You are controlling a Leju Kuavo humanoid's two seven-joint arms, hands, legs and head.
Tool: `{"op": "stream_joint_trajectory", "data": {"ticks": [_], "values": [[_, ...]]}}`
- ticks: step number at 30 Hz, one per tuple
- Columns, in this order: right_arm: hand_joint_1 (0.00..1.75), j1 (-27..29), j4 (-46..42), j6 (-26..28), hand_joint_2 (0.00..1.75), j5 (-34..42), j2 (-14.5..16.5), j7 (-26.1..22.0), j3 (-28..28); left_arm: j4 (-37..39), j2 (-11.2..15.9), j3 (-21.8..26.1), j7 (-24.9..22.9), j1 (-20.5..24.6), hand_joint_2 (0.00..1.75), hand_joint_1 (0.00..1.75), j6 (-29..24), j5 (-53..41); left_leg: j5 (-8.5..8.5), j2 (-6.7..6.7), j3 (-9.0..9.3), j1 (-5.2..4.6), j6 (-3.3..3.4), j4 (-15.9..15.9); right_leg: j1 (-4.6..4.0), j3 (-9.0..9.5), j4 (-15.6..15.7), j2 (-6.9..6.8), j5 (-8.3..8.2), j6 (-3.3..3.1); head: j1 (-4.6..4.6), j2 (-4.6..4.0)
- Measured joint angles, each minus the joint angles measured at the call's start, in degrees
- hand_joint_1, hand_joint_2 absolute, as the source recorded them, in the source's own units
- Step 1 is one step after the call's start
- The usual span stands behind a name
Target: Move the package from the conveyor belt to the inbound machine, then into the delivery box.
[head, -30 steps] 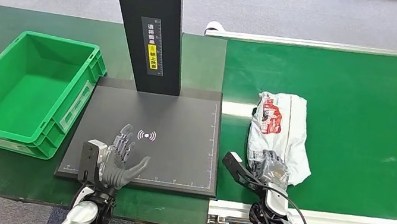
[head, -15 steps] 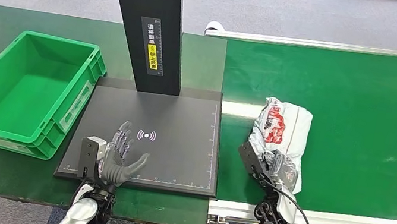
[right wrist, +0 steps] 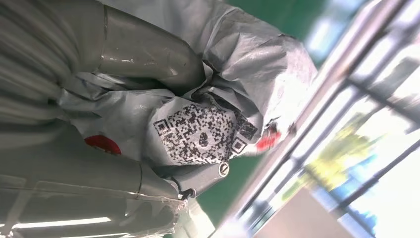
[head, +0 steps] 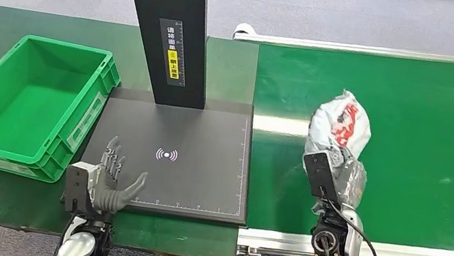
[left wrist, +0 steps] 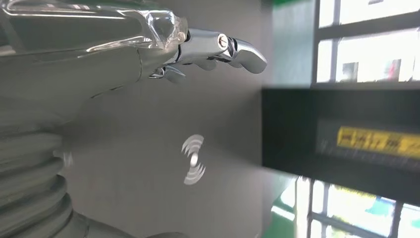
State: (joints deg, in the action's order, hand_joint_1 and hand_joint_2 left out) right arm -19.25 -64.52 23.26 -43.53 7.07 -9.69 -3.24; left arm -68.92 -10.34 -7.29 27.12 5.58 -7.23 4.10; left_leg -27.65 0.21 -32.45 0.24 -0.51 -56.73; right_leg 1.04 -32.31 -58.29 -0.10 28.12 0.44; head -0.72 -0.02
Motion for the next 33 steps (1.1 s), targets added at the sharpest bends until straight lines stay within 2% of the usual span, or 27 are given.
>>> {"op": "stream_joint_trajectory", "data": {"ticks": [3, 6, 12, 20, 24, 25, 33], "values": [[1.75, -1.0, -3.7, -8.5, 1.75, 5.8, 0.0, 0.0, -6.0, -1.7, 0.3, 2.4, 0.5, 0.0, 1.75, 0.0, -0.1, -0.5, 0.03, 0.04, 0.04, 0.01, 0.0, 0.0, -0.01, 0.03, 0.0, 0.05, -0.01, -0.01, -0.01, -0.01], [1.75, -3.9, -1.9, -13.6, 1.75, 10.8, 1.0, -0.5, -11.6, -3.0, 0.6, 4.5, 0.8, 0.9, 1.75, 0.0, -0.3, -0.5, 0.13, 0.03, 0.05, 0.01, 0.01, 0.0, -0.02, 0.05, 0.0, 0.04, -0.04, -0.02, -0.01, 0.01], [1.75, -9.7, 5.6, -17.5, 1.75, 16.6, 3.6, -1.3, -18.8, -5.1, 1.0, 6.1, 0.6, 3.3, 1.75, 0.0, -1.3, -0.5, 0.17, -0.07, 0.03, 0.0, 0.01, 0.0, -0.01, 0.06, 0.0, -0.04, -0.06, -0.02, -0.02, 0.0], [1.75, -13.2, 14.2, -19.9, 1.75, 19.5, 6.8, -1.2, -24.4, -7.1, 1.0, 6.5, 0.0, 5.5, 1.75, 0.0, -2.1, -1.0, 0.16, -0.11, 0.01, 0.01, 0.01, 0.0, -0.01, 0.02, 0.0, -0.04, -0.06, -0.02, -0.01, 0.0], [0.04, -14.3, 18.2, -20.9, 1.75, 21.2, 7.7, -1.0, -26.0, -6.7, 1.0, 6.5, -0.1, 6.8, 1.75, 0.0, -1.9, -1.0, 0.16, -0.11, 0.02, 0.01, 0.01, 0.0, -0.01, 0.02, 0.0, -0.04, -0.06, -0.02, -0.02, -0.01], [0.0, -14.5, 19.2, -21.2, 1.75, 21.6, 7.9, -0.9, -26.4, -6.4, 1.0, 6.4, -0.1, 7.3, 1.75, 0.0, -1.8, -0.9, 0.16, -0.11, 0.02, 0.01, 0.01, 0.0, -0.01, 0.03, 0.0, -0.04, -0.06, -0.02, -0.02, -0.01], [0.0, -15.4, 24.4, -22.0, 1.75, 22.8, 8.1, -0.1, -27.2, -3.1, 1.1, 5.5, -0.1, 9.9, 1.75, 0.0, -1.4, -0.4, 0.16, -0.1, 0.02, 0.0, 0.01, 0.0, 0.0, 0.01, 0.0, -0.03, -0.08, -0.01, -0.01, 0.0]]}}
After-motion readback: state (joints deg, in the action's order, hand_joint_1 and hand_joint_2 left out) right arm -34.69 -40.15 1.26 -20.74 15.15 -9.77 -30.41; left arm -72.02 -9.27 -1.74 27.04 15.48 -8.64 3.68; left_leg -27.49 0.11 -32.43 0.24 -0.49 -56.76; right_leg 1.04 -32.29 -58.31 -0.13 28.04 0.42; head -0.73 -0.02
